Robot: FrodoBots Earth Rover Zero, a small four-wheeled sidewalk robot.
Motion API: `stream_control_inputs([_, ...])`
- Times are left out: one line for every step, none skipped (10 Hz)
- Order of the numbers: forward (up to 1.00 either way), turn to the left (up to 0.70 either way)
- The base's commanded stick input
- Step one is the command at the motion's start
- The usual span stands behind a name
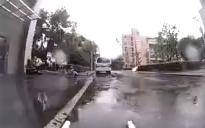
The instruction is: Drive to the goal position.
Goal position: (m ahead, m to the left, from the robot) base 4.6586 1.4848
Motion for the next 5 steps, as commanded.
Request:
stream_control_inputs([0.7, 0.0])
stream_control_inputs([0.7, 0.0])
stream_control_inputs([0.7, 0.0])
stream_control_inputs([0.7, 0.0])
stream_control_inputs([0.7, 0.0])
